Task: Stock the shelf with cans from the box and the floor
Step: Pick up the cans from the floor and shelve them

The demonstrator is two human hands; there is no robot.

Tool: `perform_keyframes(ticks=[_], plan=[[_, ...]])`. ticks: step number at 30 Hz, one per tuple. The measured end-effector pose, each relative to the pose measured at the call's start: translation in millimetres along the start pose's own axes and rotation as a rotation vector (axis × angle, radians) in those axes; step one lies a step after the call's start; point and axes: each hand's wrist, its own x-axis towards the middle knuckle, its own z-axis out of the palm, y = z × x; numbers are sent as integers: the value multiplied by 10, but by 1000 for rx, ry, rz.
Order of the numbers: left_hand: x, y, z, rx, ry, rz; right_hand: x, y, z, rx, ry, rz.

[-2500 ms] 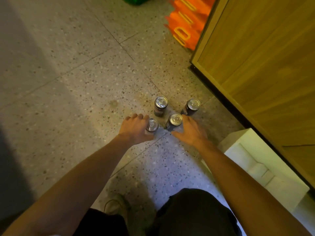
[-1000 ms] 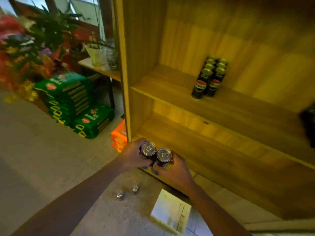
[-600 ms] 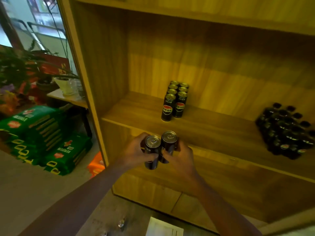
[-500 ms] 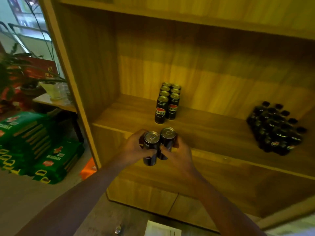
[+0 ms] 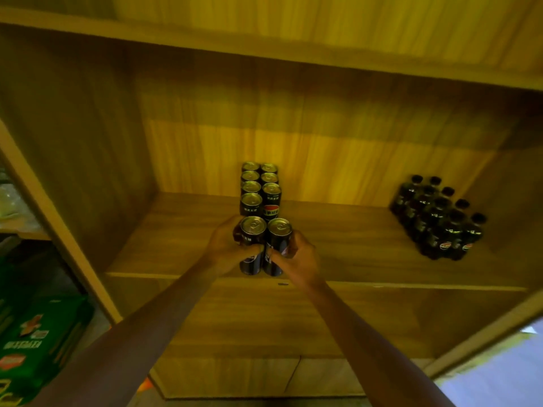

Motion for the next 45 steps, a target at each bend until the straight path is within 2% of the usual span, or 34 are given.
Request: perform_keyframes(ticks=[9, 18, 22, 25, 28, 37, 45], plan=[[257, -181, -8, -34, 64, -60, 225, 86, 74, 38, -96, 36], [330, -252, 38, 103, 97, -65, 383, 140, 0, 113, -182, 17], [294, -320, -2, 139, 68, -59, 352, 207, -10, 112, -141, -33], [296, -370, -48, 161, 20, -36, 336, 262, 63, 46, -75, 9], [341, -356, -37, 225, 50, -48, 413, 313, 129, -2, -57, 46], [441, -336, 30, 353, 101, -59, 752, 326, 115, -21, -147, 18], [459, -376, 38, 330, 106, -94, 952, 306, 161, -75, -129, 7]])
